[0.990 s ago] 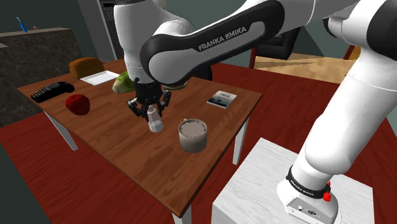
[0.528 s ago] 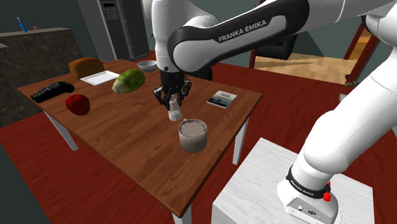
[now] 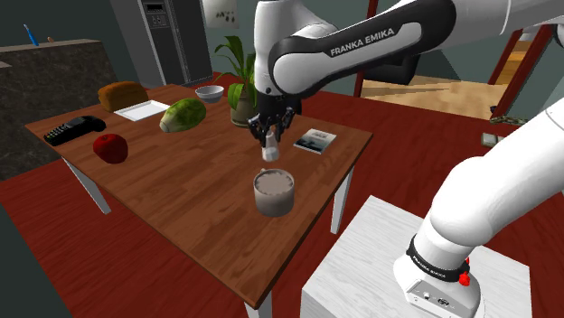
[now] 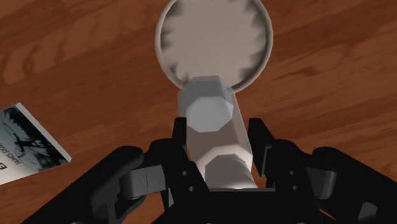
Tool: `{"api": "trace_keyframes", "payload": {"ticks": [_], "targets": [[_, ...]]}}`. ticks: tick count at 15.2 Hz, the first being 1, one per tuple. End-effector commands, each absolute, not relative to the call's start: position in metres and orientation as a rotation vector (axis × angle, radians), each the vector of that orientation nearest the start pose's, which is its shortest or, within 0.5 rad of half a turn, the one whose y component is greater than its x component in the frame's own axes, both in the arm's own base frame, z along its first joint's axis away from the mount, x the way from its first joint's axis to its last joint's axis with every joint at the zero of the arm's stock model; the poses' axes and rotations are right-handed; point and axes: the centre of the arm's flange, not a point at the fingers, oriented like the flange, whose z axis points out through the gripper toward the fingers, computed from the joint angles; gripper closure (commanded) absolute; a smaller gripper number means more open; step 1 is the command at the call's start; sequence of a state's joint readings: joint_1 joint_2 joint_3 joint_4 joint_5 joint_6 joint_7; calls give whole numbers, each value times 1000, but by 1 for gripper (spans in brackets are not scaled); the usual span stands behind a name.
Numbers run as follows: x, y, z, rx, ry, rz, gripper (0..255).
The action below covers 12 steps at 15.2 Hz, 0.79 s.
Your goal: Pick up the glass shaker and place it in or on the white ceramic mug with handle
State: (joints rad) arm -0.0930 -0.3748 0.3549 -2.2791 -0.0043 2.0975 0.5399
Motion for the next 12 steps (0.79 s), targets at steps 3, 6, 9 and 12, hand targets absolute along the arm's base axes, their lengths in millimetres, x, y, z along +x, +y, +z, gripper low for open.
{"api": "trace_keyframes", "payload": {"ticks": [3,6,9,12], "targets": [[444,130,490,-3147,455,-334,255],[444,130,474,-3147,455,-334,255],[444,130,458,-3147,455,-334,255],[444,130,442,-3147,455,-334,255]]}}
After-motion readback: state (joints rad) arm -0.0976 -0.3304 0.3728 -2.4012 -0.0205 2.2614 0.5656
